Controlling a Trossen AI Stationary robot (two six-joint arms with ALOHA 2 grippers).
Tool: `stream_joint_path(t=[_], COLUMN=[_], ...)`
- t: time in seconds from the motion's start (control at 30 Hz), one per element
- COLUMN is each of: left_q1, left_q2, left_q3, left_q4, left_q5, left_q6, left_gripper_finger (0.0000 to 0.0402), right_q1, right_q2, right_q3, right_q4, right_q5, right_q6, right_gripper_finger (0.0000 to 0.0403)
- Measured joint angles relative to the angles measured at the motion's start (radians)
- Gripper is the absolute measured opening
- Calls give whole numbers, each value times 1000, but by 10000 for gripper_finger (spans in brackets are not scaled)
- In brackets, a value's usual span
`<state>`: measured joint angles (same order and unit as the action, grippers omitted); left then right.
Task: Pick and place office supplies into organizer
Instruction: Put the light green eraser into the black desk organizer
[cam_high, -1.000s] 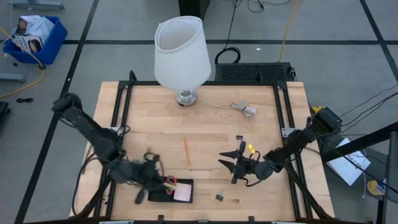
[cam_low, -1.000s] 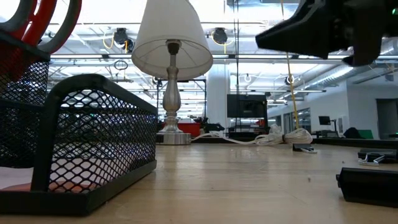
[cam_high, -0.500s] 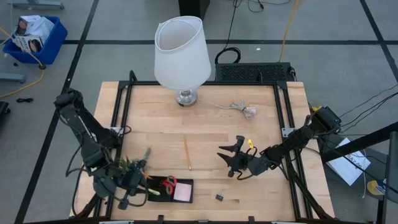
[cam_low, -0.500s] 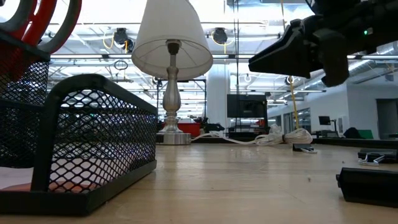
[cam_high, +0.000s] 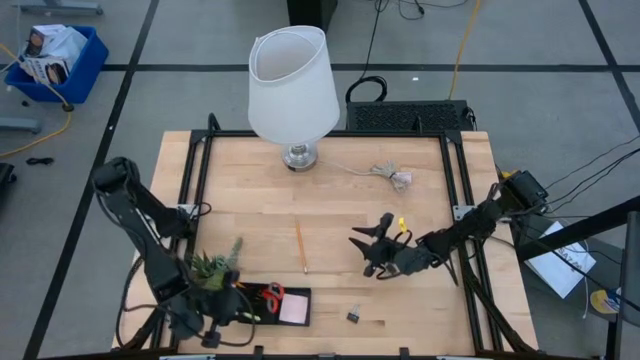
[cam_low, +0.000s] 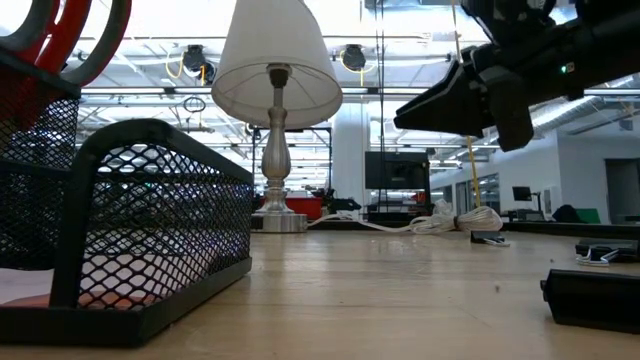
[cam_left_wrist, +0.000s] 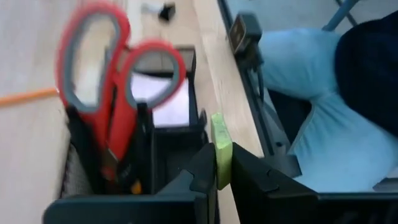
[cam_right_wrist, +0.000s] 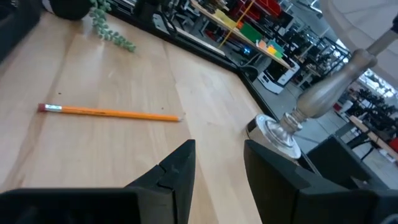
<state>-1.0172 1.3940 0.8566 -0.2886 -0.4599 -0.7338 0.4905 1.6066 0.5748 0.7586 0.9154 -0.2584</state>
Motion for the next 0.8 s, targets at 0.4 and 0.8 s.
stream_joint_path(t=[0.4, 0.8], left_q1=[1, 14], left_q2=[46, 46], left_q3=[0, 0], left_q4=[-5, -1], left_q5=[45, 25], left_q6=[-117, -403], left_gripper_finger=[46, 36], right_q1=[-5, 2], right_q2=[0, 0], right_q3=[-8, -8], right_q4=[1, 41], right_q5=[0, -1], right_q6=[16, 16], right_gripper_finger=[132, 132])
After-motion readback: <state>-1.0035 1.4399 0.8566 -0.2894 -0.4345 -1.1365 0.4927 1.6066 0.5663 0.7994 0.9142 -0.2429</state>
